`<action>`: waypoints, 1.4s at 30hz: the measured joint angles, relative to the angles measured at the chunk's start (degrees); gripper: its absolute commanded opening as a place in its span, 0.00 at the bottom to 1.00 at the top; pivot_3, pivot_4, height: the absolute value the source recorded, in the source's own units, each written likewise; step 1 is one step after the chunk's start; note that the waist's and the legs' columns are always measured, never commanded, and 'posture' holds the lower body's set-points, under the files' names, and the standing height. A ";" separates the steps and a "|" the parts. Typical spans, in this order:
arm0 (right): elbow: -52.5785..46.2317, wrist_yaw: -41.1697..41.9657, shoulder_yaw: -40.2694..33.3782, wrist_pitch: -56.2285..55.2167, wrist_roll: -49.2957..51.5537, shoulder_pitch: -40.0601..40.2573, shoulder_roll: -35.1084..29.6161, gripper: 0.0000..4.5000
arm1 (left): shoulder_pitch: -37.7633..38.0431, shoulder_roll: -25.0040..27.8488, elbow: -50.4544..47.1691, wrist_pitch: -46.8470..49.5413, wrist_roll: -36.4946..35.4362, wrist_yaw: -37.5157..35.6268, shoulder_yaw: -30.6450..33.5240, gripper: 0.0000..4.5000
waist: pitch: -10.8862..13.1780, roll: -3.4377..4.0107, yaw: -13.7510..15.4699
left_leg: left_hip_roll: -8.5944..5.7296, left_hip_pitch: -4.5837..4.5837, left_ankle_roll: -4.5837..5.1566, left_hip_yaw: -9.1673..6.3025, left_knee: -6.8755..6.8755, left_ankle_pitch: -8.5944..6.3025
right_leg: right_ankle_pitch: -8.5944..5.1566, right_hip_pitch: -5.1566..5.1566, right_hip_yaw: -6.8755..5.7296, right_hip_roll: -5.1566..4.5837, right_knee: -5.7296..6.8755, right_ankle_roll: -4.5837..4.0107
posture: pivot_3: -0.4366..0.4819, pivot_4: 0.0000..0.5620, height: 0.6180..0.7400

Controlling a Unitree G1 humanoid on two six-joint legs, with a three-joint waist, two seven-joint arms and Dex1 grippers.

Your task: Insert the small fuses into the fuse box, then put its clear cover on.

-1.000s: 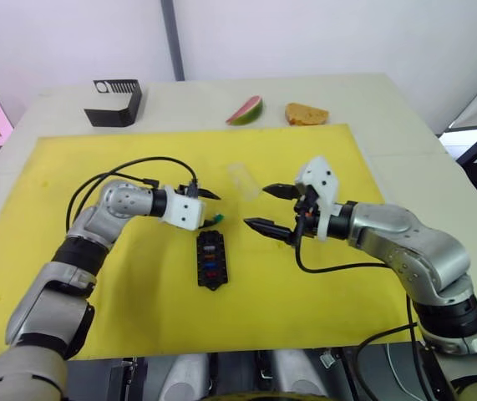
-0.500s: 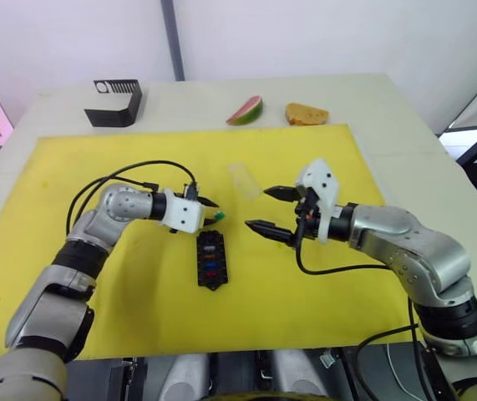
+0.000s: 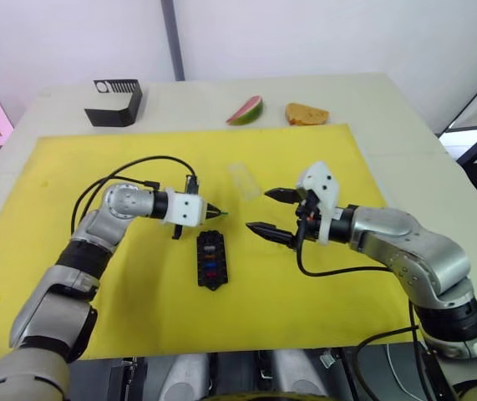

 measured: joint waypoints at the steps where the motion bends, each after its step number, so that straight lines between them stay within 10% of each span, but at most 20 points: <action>1: -0.12 0.00 0.00 0.00 0.00 0.17 0.00 1.00 | 0.25 0.17 -1.27 3.05 -1.99 -1.14 0.84 0.01 | 0.00 0.00 -0.09 | 0.00 0.00 0.00 0.00 0.00 0.00 | 0.00 0.00 0.00 0.00 0.00 0.00 | 0.48 0.27 1.00; 11: -1.52 0.43 -0.13 0.46 0.26 0.68 -0.03 1.00 | 4.83 11.48 -17.25 53.50 -23.47 -9.69 10.59 0.01 | 0.00 0.00 -0.17 | 0.03 0.04 0.00 -0.03 0.05 0.00 | -0.01 0.04 0.00 0.05 0.02 0.01 | 0.48 0.27 1.00; 15: -1.46 1.42 -0.12 0.45 0.26 0.63 -0.01 1.00 | 7.99 11.53 -17.94 46.58 -20.98 -8.70 11.49 0.01 | 0.00 0.00 0.11 | 0.03 0.03 0.00 -0.03 0.05 0.00 | -0.01 0.05 0.01 0.03 0.00 0.00 | 0.48 0.27 1.00; 20: -1.32 2.32 0.08 0.45 0.21 0.27 0.05 1.00 | 8.91 9.04 -20.07 34.00 -14.90 -7.27 8.81 0.49 | 0.00 0.00 0.29 | 0.02 0.04 -0.01 -0.02 0.05 0.00 | 0.00 0.05 0.01 0.00 -0.01 0.00 | 0.48 0.27 1.00; 42: -2.72 0.05 -1.77 1.80 0.30 2.17 0.04 1.00 | -0.81 -0.96 3.03 -6.38 6.94 4.98 -1.64 0.49 | -0.01 -0.02 0.12 | 0.02 0.04 0.00 0.02 0.04 0.00 | 0.00 0.03 0.01 0.03 0.04 0.00 | 0.48 0.27 1.00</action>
